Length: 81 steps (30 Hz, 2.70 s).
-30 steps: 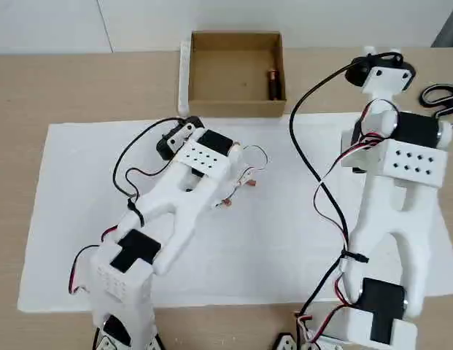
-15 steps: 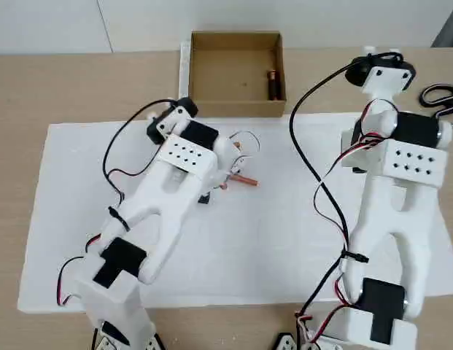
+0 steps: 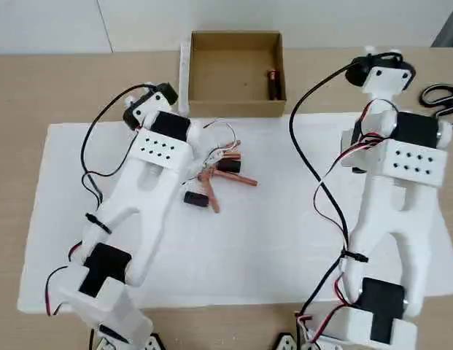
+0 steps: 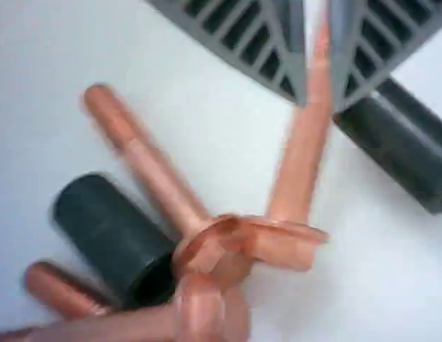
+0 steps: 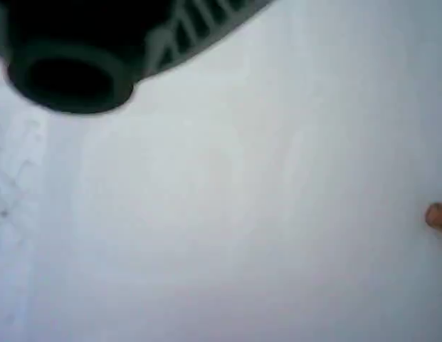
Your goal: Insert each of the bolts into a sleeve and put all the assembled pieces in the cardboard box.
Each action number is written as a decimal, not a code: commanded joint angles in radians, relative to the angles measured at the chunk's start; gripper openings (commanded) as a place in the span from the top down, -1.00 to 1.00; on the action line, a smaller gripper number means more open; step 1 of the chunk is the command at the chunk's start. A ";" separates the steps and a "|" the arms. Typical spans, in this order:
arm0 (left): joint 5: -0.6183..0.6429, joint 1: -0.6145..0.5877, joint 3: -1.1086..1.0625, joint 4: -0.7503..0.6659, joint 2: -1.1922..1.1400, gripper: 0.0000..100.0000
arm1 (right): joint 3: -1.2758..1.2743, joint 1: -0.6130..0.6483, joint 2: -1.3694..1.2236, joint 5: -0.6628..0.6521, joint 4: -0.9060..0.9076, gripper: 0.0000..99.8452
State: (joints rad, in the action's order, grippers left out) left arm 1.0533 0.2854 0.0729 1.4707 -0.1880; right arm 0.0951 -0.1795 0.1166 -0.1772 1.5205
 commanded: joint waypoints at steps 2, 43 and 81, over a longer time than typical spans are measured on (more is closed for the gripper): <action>-0.135 -0.009 0.018 0.057 0.057 0.99 | 0.003 -0.008 0.050 0.003 -0.019 0.99; -0.046 0.038 0.070 -0.009 -0.250 0.62 | 0.003 -0.007 0.050 0.005 -0.025 0.99; -0.052 0.087 0.357 0.204 -0.269 0.99 | -0.017 -0.007 0.050 0.017 -0.027 0.99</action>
State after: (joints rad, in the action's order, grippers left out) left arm 0.9996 0.3636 0.3537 1.6318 -0.4733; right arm 0.0783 -0.1795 0.1166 -0.1680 1.5113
